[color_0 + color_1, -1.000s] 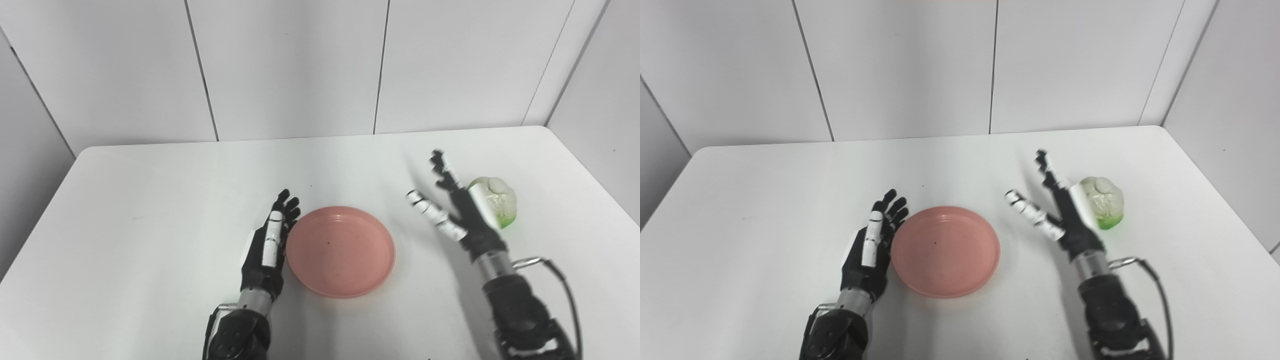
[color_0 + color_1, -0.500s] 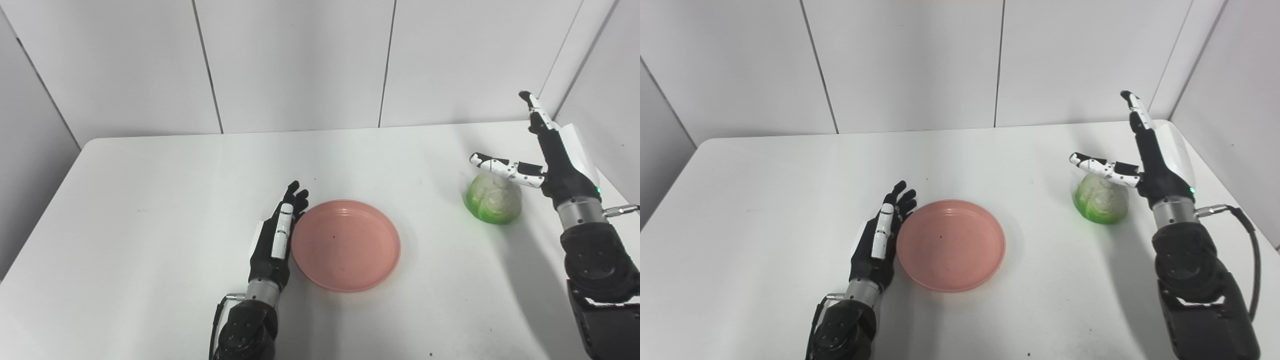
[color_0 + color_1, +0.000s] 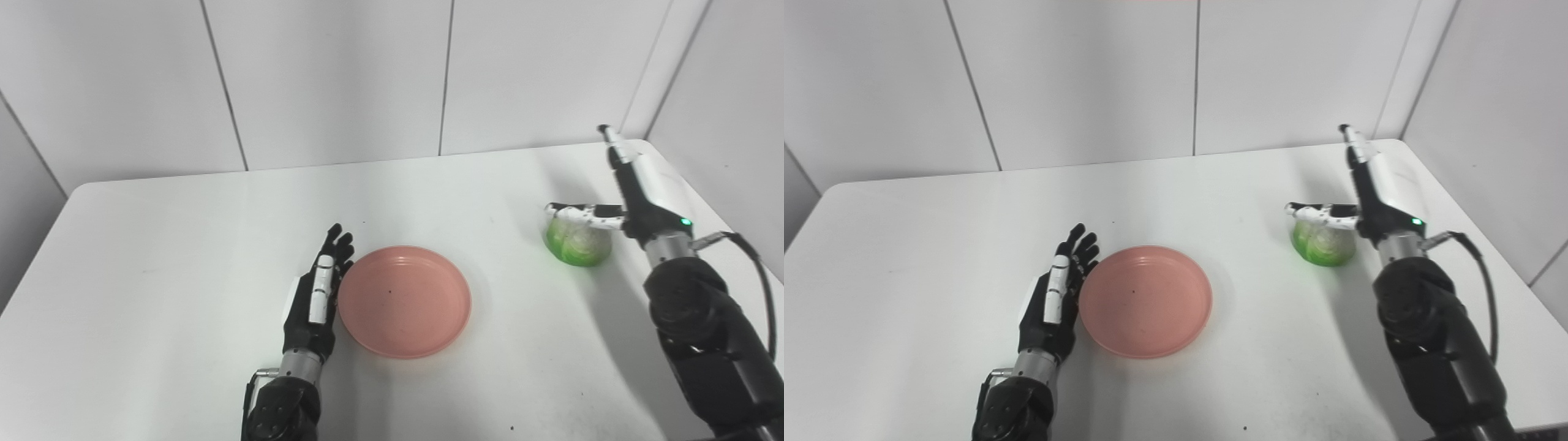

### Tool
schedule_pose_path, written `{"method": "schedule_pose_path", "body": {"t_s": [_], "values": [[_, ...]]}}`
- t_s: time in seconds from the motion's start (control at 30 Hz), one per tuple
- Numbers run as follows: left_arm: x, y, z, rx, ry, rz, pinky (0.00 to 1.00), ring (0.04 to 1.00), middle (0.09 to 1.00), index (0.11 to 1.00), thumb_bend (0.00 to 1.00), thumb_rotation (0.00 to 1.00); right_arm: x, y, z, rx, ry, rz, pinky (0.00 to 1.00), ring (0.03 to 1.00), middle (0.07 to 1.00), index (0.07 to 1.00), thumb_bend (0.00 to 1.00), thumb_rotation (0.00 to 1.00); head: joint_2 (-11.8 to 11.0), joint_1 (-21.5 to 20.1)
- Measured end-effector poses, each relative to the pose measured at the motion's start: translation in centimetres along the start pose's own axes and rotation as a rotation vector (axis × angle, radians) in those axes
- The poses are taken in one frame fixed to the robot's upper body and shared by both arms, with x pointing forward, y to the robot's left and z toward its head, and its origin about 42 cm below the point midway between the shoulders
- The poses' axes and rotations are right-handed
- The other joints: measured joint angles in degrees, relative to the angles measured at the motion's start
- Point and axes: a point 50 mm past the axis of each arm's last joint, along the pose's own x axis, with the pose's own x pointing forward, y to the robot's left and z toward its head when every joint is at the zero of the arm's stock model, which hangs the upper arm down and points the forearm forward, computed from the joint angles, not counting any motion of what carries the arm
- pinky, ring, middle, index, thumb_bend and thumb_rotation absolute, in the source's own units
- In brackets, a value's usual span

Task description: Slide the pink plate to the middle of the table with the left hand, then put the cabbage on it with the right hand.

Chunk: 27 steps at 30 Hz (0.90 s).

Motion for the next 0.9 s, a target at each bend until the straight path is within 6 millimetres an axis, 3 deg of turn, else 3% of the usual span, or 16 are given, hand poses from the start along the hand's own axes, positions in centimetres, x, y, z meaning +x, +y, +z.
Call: {"method": "schedule_pose_path", "body": {"t_s": [0.3,0.53,0.9], "values": [[-0.1,1.2,0.3,0.007,-0.012,-0.008,0.97,0.963,0.957,0.945,0.52,1.0,-0.1,1.3,0.6,-0.051,0.016,0.031,1.0,0.989,0.97,0.988,0.96,0.56,-1.14,-2.99],[-0.1,1.7,0.4,-0.004,-0.009,0.0,0.95,0.957,0.952,0.939,0.53,1.0,-0.2,3.6,0.8,-0.069,0.051,0.076,1.0,0.999,0.972,0.975,0.97,0.5,-0.97,-3.87],[-0.2,2.0,0.5,0.001,0.005,-0.005,0.95,0.945,0.944,0.941,0.52,1.0,0.1,4.7,-0.4,-0.158,0.098,0.074,1.0,0.995,0.967,0.968,0.97,0.46,-0.62,-4.05]]}}
